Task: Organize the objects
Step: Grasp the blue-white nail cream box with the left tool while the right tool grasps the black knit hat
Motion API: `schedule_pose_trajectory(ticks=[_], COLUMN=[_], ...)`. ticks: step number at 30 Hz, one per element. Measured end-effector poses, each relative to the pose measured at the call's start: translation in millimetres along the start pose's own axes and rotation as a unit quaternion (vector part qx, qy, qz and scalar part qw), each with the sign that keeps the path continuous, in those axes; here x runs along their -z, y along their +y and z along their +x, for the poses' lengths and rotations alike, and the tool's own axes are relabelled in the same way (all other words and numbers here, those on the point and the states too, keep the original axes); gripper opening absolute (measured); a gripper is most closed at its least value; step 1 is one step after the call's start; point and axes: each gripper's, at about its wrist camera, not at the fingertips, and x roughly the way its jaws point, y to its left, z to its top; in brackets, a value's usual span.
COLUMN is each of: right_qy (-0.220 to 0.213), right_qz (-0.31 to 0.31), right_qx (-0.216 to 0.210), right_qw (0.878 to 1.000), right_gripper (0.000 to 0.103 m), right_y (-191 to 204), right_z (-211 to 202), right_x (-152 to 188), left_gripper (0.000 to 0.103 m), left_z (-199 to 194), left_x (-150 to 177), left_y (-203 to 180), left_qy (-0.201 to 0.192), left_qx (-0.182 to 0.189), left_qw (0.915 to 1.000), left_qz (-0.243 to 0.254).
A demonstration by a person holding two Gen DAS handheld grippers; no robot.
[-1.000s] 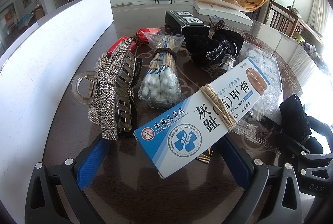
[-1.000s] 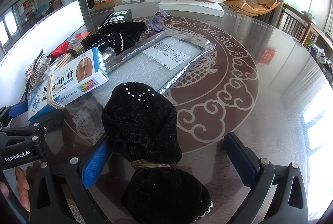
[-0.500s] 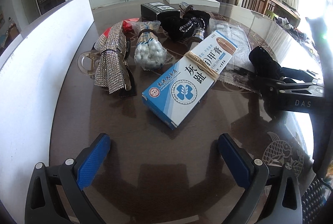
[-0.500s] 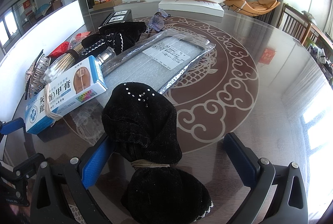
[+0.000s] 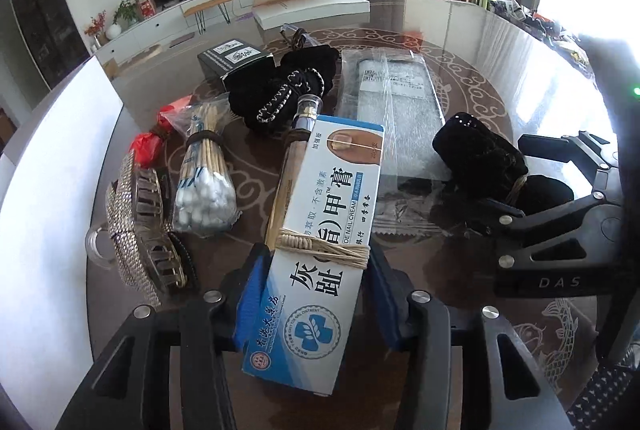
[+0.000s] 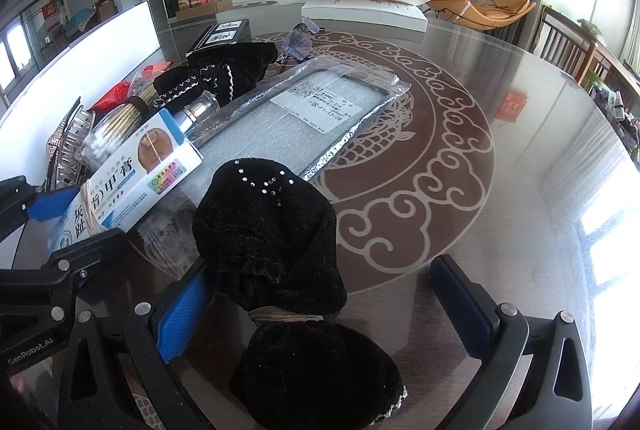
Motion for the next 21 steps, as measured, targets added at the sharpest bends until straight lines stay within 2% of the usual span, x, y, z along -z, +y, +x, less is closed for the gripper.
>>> schedule_pose_trajectory(ticks=[4,6,8,9,10,12,14,15,16,17,18,21], right_qy=[0.0,0.0,0.0,0.0,0.0,0.0,0.0,0.0,0.0,0.0,0.002,0.068], right_qz=[0.0,0.0,0.0,0.0,0.0,0.0,0.0,0.0,-0.001,0.0,-0.004,-0.029], right_qx=[0.0,0.0,0.0,0.0,0.0,0.0,0.0,0.0,0.0,-0.001,-0.005,-0.034], right_qw=[1.0,1.0,1.0,1.0,1.0,1.0,1.0,1.0,1.0,1.0,1.0,0.997], right_gripper=[0.103,0.103,0.103,0.103,0.103,0.103,0.103,0.103,0.103,0.103,0.103,0.102], right_y=[-0.2,-0.3,-0.2,-0.3,-0.3,-0.3,-0.2,-0.2,0.1,-0.3,-0.8,-2.5], right_z=[0.0,-0.1,-0.2,-0.1,-0.2,-0.2,-0.3,-0.2,-0.2,-0.3,-0.2,1.6], right_x=[-0.2,0.1,0.3,0.1,0.4,0.1,0.3,0.1,-0.2,0.1,-0.6,-11.2], left_gripper=[0.045,0.045,0.056,0.076,0.086,0.088,0.086,0.071,0.048,0.044,0.043,0.043], left_z=[-29.0,-35.8,-37.6,-34.1,-30.7,-26.7,-25.7,-27.7,-31.0,-33.2,-33.7,-40.7], left_x=[44.8,65.1,73.1,72.8,71.9,69.7,68.0,67.8,67.7,67.4,67.9,76.4], left_y=[10.0,12.5,14.4,15.7,17.2,16.9,16.1,15.3,14.1,12.7,12.6,18.9], left_qy=[0.01,0.011,0.0,0.007,0.012,0.014,0.012,0.005,-0.002,-0.003,0.0,-0.008], left_qx=[0.005,-0.003,-0.012,-0.018,-0.02,-0.03,-0.028,-0.029,-0.031,-0.029,-0.028,-0.015], left_qw=[0.9959,0.9931,0.9931,0.9934,0.9935,0.9942,0.9943,0.9942,0.9941,0.9943,0.9942,0.9924], left_qz=[-0.09,-0.117,-0.117,-0.113,-0.111,-0.102,-0.102,-0.103,-0.104,-0.103,-0.104,-0.122])
